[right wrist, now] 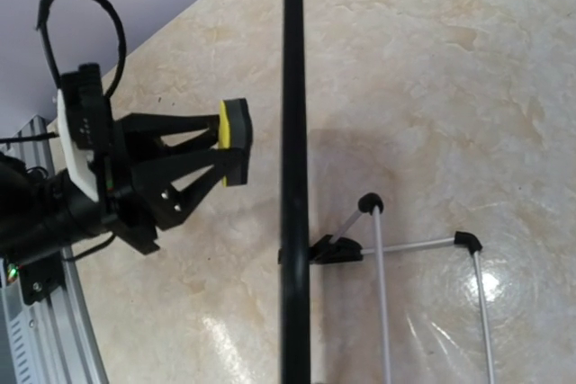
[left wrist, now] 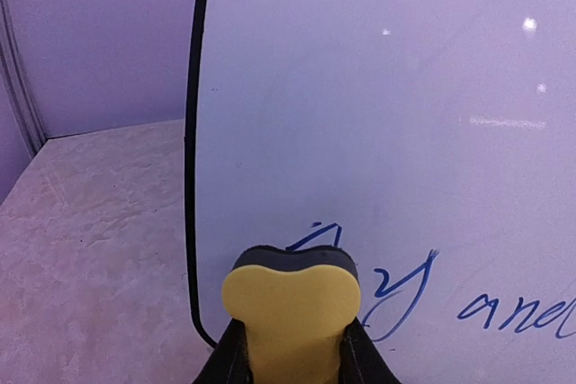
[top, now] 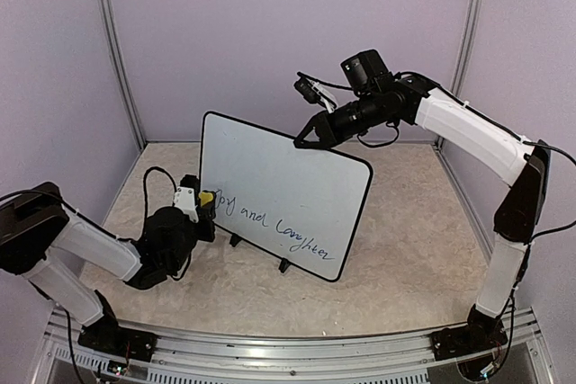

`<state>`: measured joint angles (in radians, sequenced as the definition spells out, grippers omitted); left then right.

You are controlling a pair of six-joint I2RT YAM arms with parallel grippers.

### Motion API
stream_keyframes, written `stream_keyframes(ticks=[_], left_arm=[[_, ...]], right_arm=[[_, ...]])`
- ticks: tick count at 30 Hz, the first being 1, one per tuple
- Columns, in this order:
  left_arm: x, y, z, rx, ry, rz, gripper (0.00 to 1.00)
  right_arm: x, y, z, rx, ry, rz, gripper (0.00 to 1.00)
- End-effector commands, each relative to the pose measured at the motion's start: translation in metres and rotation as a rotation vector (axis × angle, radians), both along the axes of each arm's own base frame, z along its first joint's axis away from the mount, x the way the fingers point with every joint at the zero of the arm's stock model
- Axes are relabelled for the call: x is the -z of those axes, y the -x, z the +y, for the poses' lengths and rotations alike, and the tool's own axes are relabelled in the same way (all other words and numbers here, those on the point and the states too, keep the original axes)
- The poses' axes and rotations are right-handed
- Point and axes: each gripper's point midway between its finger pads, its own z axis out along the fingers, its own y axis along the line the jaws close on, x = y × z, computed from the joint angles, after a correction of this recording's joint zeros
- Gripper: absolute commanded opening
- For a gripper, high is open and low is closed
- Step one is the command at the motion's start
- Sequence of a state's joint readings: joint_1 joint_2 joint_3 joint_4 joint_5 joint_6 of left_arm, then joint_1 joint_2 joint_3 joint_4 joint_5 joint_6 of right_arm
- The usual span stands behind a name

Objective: Erase the whiteboard
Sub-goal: Erase the center of the whiteboard.

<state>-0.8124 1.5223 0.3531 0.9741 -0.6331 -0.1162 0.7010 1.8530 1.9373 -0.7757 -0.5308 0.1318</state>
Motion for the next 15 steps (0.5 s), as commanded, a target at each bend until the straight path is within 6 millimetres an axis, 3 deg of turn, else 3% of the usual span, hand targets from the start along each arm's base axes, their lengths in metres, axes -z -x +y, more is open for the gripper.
stream_keyframes(ticks=[1,15], left_arm=[[-0.024,0.010,-0.006,0.109,0.109,-0.102,0.13],[-0.011,-0.031,0.028,0.055,0.258,-0.097,0.13]], right_arm=[[0.029,0.047,-0.003,-0.069,0.092,0.169,0.00],[0.031,0.049,0.002,-0.086,0.076,0.166,0.00]])
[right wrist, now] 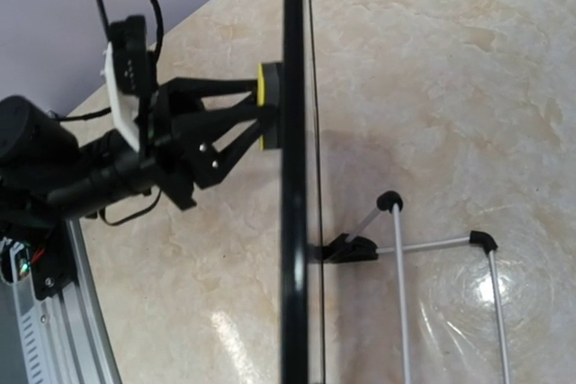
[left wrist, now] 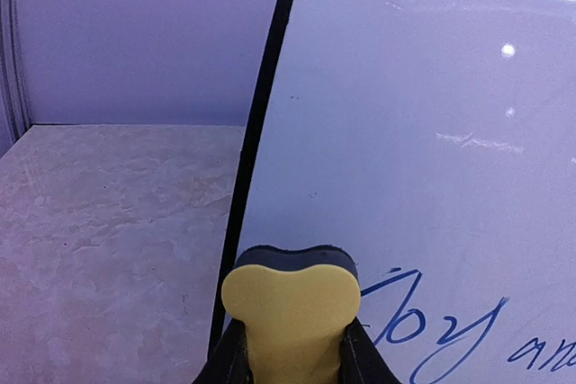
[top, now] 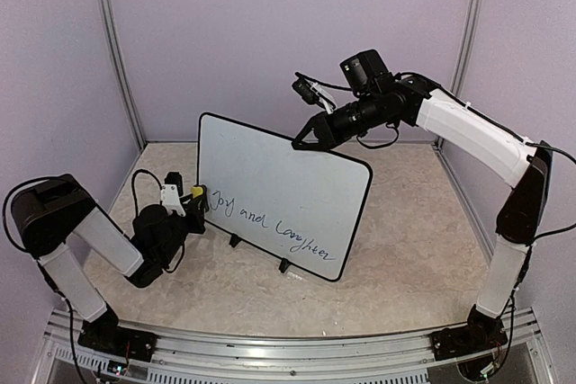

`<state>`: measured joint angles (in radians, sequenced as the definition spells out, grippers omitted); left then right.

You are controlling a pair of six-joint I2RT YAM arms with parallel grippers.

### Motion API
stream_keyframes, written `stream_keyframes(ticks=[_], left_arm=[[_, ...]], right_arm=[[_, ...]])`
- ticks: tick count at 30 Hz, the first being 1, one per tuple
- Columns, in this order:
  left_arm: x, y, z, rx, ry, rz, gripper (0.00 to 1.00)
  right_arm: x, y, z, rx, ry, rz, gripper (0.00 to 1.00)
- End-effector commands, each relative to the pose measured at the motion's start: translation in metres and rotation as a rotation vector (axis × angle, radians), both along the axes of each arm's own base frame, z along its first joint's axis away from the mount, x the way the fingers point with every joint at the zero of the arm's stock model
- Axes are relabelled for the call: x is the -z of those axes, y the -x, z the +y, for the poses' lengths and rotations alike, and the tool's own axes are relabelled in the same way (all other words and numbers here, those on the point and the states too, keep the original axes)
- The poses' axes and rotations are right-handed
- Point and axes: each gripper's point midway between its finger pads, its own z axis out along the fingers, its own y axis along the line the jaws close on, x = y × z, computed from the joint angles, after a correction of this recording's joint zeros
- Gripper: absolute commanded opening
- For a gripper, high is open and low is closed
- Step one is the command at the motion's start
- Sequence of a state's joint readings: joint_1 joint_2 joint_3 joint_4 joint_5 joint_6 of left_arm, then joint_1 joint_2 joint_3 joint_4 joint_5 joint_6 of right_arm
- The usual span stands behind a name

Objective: Erase the whiteboard
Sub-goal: Erase the center of the whiteboard.

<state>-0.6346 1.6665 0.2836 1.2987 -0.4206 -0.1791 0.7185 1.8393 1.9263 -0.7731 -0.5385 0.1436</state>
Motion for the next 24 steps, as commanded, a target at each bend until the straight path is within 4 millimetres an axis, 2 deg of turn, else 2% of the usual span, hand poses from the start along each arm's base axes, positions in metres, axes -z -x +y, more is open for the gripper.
stream_keyframes(ticks=[1,4,11,15,19,24], left_arm=[[-0.020,-0.010,0.002,0.031,0.108,-0.051,0.13],[-0.025,-0.011,0.001,0.053,0.114,-0.071,0.13],[-0.027,-0.015,-0.021,0.135,0.088,-0.067,0.13],[-0.014,-0.018,-0.033,0.092,-0.016,-0.029,0.13],[0.009,-0.023,-0.040,0.039,-0.096,0.040,0.12],[0.037,-0.027,-0.035,-0.031,-0.127,0.138,0.12]], right_arm=[[0.034,0.039,-0.002,-0.070,0.087,0.156,0.00],[0.035,0.038,-0.002,-0.069,0.086,0.155,0.00],[0.039,0.038,0.000,-0.073,0.088,0.163,0.00],[0.040,0.037,0.000,-0.073,0.091,0.165,0.00],[0.040,0.036,0.001,-0.075,0.087,0.165,0.00],[0.040,0.036,0.002,-0.077,0.086,0.167,0.00]])
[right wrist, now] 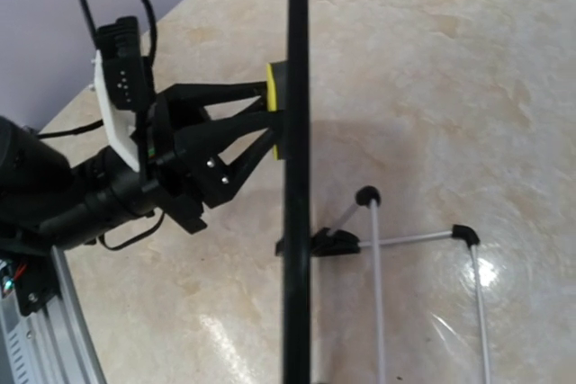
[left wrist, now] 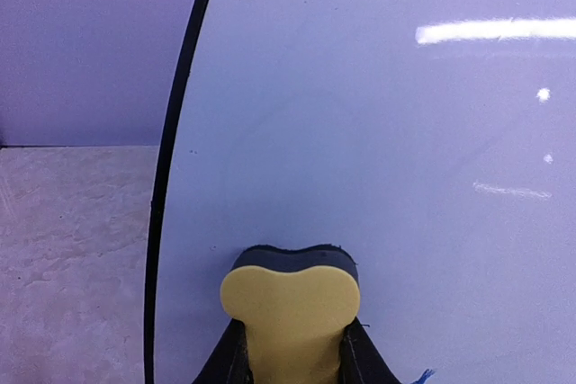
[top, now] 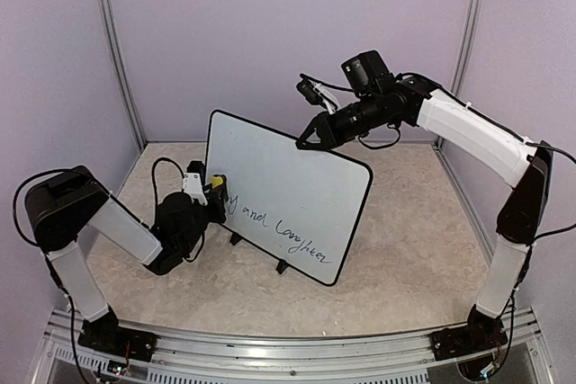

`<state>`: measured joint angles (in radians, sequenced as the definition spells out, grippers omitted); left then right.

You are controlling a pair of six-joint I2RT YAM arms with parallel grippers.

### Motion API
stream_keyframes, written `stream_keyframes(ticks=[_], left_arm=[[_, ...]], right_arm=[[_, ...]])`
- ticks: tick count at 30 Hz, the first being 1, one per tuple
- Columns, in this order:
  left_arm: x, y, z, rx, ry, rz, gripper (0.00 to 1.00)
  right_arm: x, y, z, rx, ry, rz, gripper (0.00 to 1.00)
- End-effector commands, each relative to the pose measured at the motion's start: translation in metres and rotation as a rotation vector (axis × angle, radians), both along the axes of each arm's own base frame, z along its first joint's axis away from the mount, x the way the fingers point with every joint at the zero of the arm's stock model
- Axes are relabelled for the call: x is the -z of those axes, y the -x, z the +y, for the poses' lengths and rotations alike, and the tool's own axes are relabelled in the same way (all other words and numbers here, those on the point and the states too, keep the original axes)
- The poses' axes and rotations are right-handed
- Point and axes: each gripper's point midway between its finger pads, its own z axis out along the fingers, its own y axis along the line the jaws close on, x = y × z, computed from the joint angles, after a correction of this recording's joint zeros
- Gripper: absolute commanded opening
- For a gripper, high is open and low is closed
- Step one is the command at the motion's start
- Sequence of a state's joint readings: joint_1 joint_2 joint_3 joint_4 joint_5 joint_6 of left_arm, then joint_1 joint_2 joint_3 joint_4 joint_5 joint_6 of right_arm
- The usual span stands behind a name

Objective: Erase the whiteboard
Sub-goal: Erase the center of the whiteboard.

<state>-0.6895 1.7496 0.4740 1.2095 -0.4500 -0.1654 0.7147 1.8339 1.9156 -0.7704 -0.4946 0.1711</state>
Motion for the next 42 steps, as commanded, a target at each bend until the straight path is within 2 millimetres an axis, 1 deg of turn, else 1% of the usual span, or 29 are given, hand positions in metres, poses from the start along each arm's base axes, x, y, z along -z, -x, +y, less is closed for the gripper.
stream_keyframes(ticks=[1,7,13,18,25,27,29,31,35,37,42], left_arm=[[0.055,0.001,0.010,-0.061,-0.120,0.167,0.12],[0.068,0.012,0.009,-0.011,-0.066,0.208,0.12],[0.068,0.023,0.007,0.030,-0.001,0.224,0.12],[0.079,0.032,0.004,0.052,0.008,0.256,0.12],[0.088,0.032,0.007,0.021,0.007,0.291,0.12],[0.088,0.032,0.007,0.022,0.012,0.295,0.12],[0.082,0.031,0.004,0.032,0.018,0.273,0.12],[0.071,0.027,-0.001,0.053,0.022,0.237,0.12],[0.037,0.015,-0.014,0.102,0.058,0.146,0.12],[0.022,0.009,-0.016,0.106,0.083,0.110,0.12],[-0.002,-0.001,-0.021,0.133,0.123,0.059,0.12]], right_arm=[[0.036,0.044,0.007,-0.129,0.064,0.164,0.00],[0.038,0.045,0.007,-0.136,0.063,0.165,0.00],[0.041,0.046,0.007,-0.144,0.070,0.168,0.00],[0.041,0.046,0.007,-0.143,0.072,0.164,0.00],[0.041,0.045,0.007,-0.141,0.070,0.163,0.00],[0.043,0.045,0.007,-0.141,0.074,0.165,0.00],[0.043,0.045,0.007,-0.141,0.076,0.164,0.00],[0.044,0.045,0.006,-0.139,0.079,0.164,0.00],[0.043,0.046,0.006,-0.140,0.072,0.159,0.00],[0.044,0.046,0.006,-0.140,0.074,0.163,0.00],[0.043,0.045,0.006,-0.138,0.071,0.159,0.00]])
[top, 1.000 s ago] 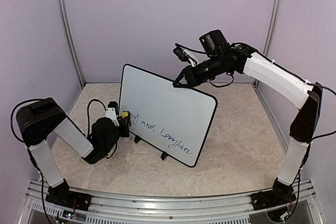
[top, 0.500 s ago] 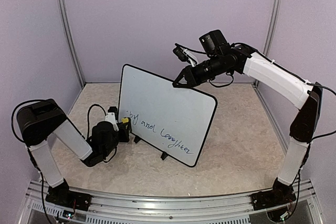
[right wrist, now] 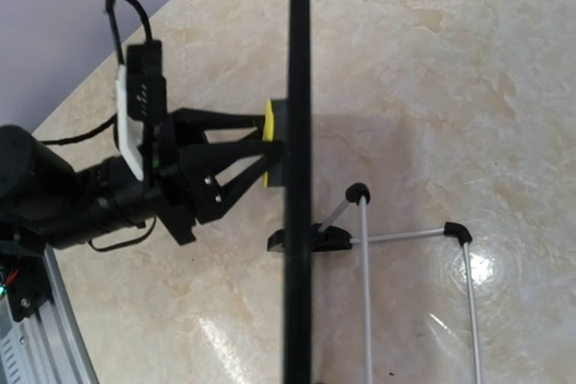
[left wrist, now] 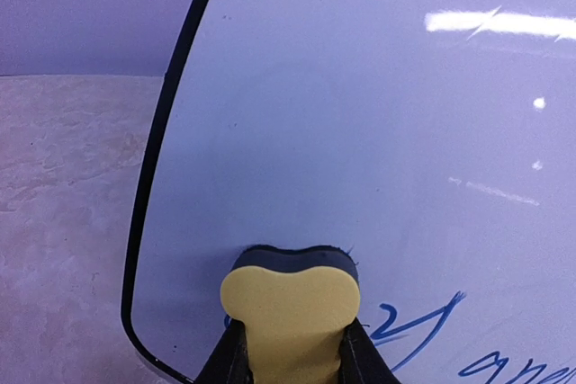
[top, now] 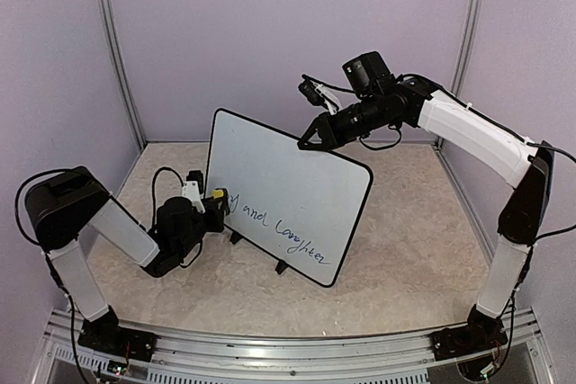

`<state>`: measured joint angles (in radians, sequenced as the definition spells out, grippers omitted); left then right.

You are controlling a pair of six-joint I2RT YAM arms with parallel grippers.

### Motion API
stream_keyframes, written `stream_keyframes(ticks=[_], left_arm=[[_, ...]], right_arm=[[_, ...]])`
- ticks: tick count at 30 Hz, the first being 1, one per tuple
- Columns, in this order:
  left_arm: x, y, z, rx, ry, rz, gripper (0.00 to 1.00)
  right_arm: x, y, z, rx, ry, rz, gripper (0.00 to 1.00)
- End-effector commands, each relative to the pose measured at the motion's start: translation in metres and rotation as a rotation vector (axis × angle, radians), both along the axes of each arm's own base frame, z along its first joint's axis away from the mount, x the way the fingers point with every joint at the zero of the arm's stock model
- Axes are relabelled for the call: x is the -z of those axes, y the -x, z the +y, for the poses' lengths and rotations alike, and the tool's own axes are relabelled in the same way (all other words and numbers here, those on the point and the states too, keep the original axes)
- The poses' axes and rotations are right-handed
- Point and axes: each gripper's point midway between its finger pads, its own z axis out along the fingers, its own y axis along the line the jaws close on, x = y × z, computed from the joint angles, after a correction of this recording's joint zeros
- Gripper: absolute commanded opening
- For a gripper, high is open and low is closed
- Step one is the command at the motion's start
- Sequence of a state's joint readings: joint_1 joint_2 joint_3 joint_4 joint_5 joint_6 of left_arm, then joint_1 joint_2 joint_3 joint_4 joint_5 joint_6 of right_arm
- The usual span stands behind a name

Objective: Erase the whiteboard
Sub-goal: Erase the center of the whiteboard.

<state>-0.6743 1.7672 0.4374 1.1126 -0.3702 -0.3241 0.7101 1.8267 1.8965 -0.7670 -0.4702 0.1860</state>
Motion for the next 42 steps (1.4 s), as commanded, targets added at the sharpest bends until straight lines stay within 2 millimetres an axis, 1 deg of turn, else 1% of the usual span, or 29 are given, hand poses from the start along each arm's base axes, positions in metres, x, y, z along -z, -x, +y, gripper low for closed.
stream_keyframes(ticks=[1,3,5,8,11,14,15,17,19,23,26,30,36,38,42], left_arm=[[-0.049,-0.012,-0.022,0.083,0.071,-0.117,0.12],[-0.057,-0.015,-0.022,0.083,0.079,-0.133,0.13],[-0.058,-0.017,-0.021,0.071,0.086,-0.136,0.13],[-0.050,-0.018,-0.009,0.021,0.097,-0.115,0.12],[-0.025,-0.019,0.011,-0.061,0.088,-0.043,0.12],[0.005,-0.013,0.035,-0.142,0.086,0.039,0.12],[0.012,-0.012,0.041,-0.159,0.093,0.062,0.12],[0.026,-0.009,0.049,-0.180,0.099,0.108,0.12],[0.033,-0.007,0.050,-0.174,0.108,0.127,0.12],[0.037,-0.005,0.041,-0.136,0.155,0.142,0.12],[0.033,-0.006,0.028,-0.087,0.182,0.127,0.12],[0.014,-0.007,0.005,-0.017,0.209,0.075,0.12],[-0.021,0.000,-0.039,0.158,0.323,-0.009,0.12],[-0.026,-0.001,-0.046,0.177,0.335,-0.024,0.12],[-0.038,-0.003,-0.047,0.193,0.348,-0.055,0.13]], right_arm=[[0.038,0.049,0.011,-0.168,0.055,0.155,0.00],[0.039,0.049,0.011,-0.168,0.056,0.159,0.00],[0.040,0.049,0.011,-0.170,0.054,0.161,0.00],[0.040,0.049,0.012,-0.172,0.052,0.162,0.00],[0.041,0.050,0.012,-0.173,0.052,0.163,0.00],[0.042,0.050,0.012,-0.172,0.052,0.163,0.00],[0.042,0.050,0.012,-0.174,0.052,0.165,0.00],[0.043,0.050,0.012,-0.173,0.052,0.164,0.00],[0.042,0.049,0.013,-0.176,0.049,0.165,0.00],[0.040,0.048,0.014,-0.175,0.044,0.162,0.00],[0.040,0.048,0.014,-0.174,0.047,0.166,0.00],[0.041,0.048,0.014,-0.171,0.050,0.166,0.00],[0.041,0.047,0.014,-0.167,0.049,0.171,0.00],[0.042,0.047,0.014,-0.167,0.049,0.172,0.00],[0.041,0.049,0.015,-0.168,0.050,0.171,0.00]])
